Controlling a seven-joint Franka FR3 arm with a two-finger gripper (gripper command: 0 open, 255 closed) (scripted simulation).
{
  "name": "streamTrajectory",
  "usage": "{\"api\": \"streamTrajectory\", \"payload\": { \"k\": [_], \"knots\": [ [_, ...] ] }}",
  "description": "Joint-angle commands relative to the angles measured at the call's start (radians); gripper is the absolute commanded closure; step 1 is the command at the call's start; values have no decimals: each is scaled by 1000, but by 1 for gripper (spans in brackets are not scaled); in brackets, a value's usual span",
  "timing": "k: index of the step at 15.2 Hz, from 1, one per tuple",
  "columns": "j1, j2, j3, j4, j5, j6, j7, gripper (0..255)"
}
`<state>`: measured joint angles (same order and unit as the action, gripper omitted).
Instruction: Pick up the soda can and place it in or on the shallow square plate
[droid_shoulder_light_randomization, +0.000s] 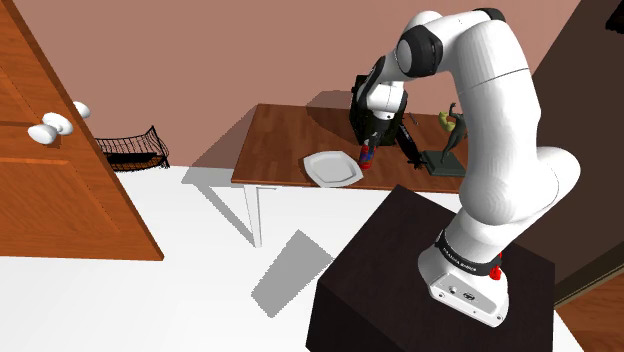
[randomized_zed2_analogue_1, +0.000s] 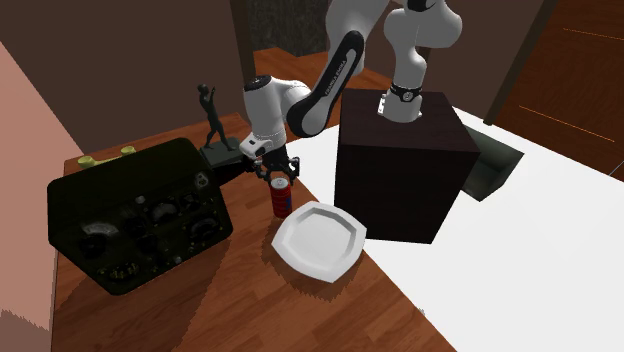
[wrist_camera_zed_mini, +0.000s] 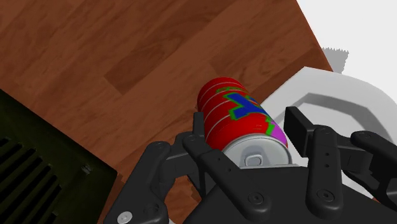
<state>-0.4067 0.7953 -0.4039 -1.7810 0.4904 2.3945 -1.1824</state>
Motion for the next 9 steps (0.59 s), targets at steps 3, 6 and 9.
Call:
{"api": "streamTrajectory", "payload": {
  "k": [3, 6, 9],
  "knots": [
    [0, 0, 0, -1, 0, 0, 0, 255],
    [0, 0, 0, -1, 0, 0, 0, 255],
    [4, -10, -4, -5, -4, -7, 3, 255]
  ]
}}
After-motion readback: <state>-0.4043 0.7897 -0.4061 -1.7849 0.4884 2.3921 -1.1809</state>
